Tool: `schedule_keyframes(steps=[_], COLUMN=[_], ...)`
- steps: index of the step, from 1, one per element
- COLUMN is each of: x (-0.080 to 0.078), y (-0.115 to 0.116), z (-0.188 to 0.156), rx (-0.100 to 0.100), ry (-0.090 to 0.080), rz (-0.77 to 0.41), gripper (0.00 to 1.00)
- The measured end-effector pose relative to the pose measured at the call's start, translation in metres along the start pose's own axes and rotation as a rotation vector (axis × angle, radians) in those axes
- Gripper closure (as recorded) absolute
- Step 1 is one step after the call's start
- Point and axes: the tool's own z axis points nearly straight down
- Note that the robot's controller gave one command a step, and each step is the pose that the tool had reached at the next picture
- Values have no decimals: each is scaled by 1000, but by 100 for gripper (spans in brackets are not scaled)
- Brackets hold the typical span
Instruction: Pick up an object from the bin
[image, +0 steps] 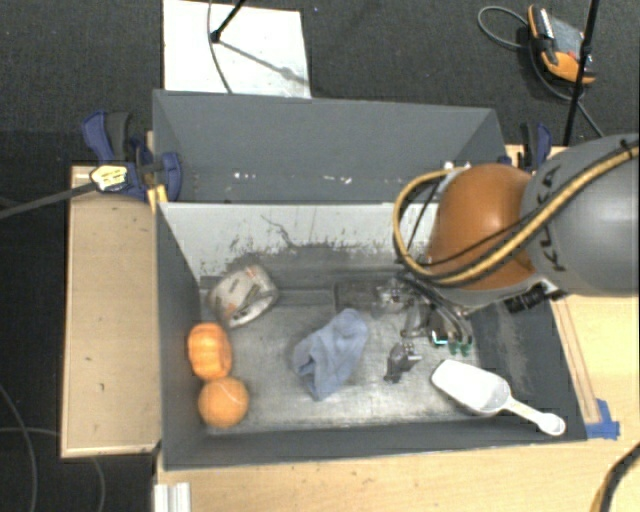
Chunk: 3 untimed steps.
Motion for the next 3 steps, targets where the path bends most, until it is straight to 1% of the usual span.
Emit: schedule_keyframes(steps=[1, 2, 3], x=[-2, -19, -19], y=[0, 28, 28], z=[-4, 48, 48], rx=[0, 0, 0], ry=[-8, -4, -4], rz=[0, -120, -120], gripper=[0, 100, 100])
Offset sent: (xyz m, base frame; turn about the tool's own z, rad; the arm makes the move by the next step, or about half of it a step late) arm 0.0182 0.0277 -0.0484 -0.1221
